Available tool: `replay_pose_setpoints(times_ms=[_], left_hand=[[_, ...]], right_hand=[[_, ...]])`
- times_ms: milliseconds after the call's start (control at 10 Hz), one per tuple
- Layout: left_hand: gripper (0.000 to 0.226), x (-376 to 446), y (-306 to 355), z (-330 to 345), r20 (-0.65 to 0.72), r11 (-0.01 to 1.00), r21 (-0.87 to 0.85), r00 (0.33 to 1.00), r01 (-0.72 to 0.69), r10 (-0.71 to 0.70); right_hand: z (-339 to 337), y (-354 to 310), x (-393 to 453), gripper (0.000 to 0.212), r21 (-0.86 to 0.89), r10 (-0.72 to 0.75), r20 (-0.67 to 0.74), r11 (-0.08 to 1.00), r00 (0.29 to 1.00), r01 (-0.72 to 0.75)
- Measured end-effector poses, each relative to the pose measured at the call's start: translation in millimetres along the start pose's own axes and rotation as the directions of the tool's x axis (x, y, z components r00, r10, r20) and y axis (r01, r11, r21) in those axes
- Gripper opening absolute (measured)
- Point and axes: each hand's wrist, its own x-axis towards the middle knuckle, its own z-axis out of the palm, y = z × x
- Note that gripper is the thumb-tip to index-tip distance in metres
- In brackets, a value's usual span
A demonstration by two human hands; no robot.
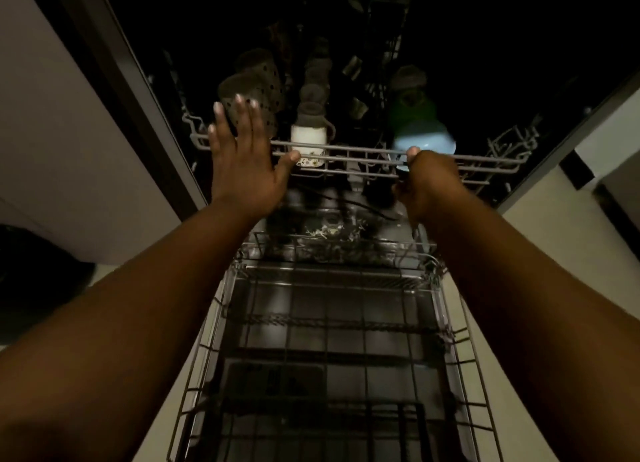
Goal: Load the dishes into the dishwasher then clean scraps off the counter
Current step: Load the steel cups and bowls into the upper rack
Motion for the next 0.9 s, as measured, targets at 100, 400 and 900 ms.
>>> replay_pose_setpoints(times_ms=[100, 400, 900], left_hand=[[0.095, 16.2, -2.2, 6.8, 0.038, 0.999, 0.043, 0.999, -0.008, 0.006], [0.102, 25.2, -2.5, 1.7, 0.125, 0.992, 0.125, 0.992, -0.023, 0.007], [0.091, -270.9, 32.0, -130.3, 0.725, 0.997, 0.069, 0.685, 0.032, -0.072]], right_hand=[[12.8, -11.6, 17.0, 0.036, -0.091, -0.021, 0.084, 0.995, 0.996, 0.028], [24.2, -8.0, 42.2, 0.049, -0.176, 0.014, 0.039, 0.984, 0.999, -0.007], [-179.0, 122.7, -241.8, 0.088, -0.875, 0.015, 0.459, -0.167, 0.888, 0.455]])
